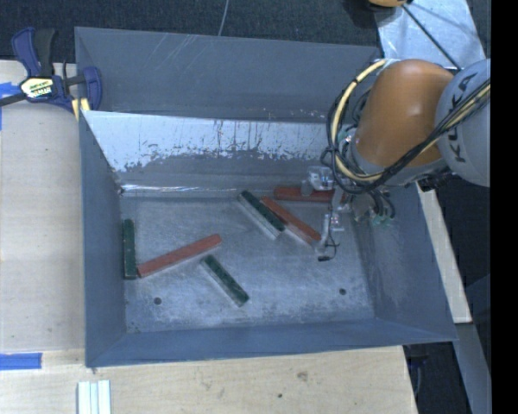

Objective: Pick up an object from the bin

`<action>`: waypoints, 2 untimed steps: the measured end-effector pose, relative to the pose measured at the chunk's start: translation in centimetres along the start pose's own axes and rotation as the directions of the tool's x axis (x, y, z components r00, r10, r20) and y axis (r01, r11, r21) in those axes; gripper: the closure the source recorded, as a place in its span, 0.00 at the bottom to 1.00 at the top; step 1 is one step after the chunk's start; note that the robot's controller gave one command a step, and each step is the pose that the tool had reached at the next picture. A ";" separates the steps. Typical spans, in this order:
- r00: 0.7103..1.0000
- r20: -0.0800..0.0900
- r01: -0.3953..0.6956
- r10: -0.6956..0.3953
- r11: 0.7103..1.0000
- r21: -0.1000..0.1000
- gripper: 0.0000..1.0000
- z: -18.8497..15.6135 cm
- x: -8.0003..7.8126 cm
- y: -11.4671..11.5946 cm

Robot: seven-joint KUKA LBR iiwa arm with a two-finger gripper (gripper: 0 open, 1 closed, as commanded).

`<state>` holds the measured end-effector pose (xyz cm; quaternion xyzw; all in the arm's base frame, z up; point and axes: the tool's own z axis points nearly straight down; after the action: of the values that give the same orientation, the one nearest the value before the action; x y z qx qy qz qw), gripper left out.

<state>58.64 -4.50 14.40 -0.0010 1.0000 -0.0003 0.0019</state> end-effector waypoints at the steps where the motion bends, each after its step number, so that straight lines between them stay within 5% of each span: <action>1: 1.000 0.000 0.000 0.000 1.000 0.000 0.00 0.0 0.0 0.0; 2: 1.000 0.005 0.005 -0.005 1.000 0.001 0.00 5.5 1.5 -0.1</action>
Offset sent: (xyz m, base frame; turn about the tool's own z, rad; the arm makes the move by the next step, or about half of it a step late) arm -0.0219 -0.0010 -0.0740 -0.0074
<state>57.15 -4.58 8.91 -0.0034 1.0000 -0.0006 0.0045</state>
